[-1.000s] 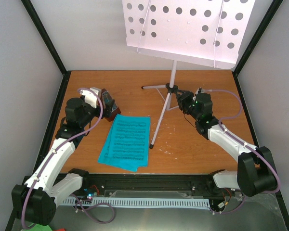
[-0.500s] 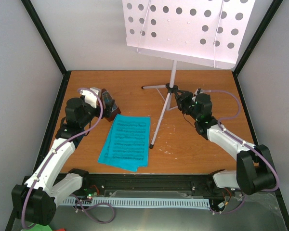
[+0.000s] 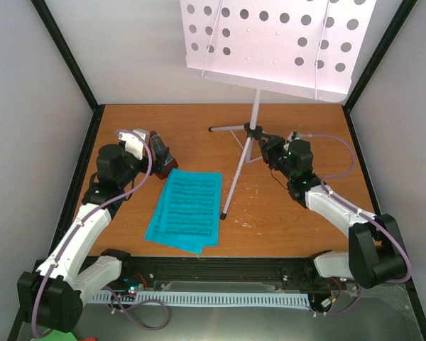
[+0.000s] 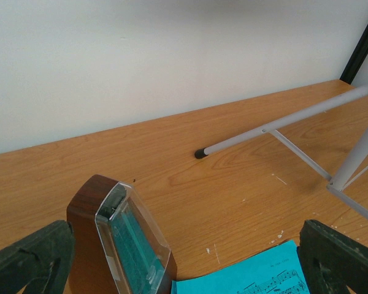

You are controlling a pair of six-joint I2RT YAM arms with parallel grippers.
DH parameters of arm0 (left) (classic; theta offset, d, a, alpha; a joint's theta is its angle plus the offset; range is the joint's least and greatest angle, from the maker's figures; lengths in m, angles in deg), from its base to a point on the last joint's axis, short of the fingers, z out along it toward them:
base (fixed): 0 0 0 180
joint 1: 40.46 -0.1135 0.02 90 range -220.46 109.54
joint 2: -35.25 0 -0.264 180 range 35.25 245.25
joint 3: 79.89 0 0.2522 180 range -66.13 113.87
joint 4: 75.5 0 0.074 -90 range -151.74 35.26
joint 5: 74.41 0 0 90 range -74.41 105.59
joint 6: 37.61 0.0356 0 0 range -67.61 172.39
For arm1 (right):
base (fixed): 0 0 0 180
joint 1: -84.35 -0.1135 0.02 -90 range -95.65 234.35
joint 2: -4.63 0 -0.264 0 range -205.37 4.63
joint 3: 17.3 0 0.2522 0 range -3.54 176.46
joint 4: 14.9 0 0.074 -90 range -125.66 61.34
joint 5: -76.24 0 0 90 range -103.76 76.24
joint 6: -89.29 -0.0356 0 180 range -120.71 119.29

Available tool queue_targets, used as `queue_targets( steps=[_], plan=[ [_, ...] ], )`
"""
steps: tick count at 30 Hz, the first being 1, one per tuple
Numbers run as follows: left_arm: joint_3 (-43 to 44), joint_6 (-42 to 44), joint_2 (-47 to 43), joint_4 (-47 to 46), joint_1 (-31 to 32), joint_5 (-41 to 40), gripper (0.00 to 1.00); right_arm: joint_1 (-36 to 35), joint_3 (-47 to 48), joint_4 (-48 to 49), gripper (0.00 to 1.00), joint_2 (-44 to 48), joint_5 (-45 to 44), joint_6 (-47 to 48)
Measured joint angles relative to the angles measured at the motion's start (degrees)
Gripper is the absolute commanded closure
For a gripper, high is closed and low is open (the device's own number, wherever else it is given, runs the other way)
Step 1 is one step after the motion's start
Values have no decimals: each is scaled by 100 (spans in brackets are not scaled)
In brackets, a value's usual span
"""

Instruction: Pack up the instrument practice props

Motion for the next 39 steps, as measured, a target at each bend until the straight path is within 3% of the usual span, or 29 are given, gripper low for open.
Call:
queue_targets(
  steps=[12, 17, 21, 32, 36, 39],
  plan=[
    [2, 0, 0, 0, 0, 46, 1, -2, 7, 70, 92, 0, 2, 595],
    [0, 0, 0, -2, 0, 52, 1, -2, -4, 114, 95, 2, 17, 1386],
    [0, 0, 0, -2, 0, 57, 1, -2, -17, 127, 95, 15, 31, 2546],
    [0, 0, 0, 0, 0, 81, 0, -153, 229, -730, 89, 352, -68, 7637],
    [0, 0, 0, 0, 2, 79, 0, -210, 448, -1095, 75, 332, -125, 8859],
    [0, 0, 0, 0, 0, 76, 1, -212, 514, -1200, 53, 313, -127, 9228]
  ],
)
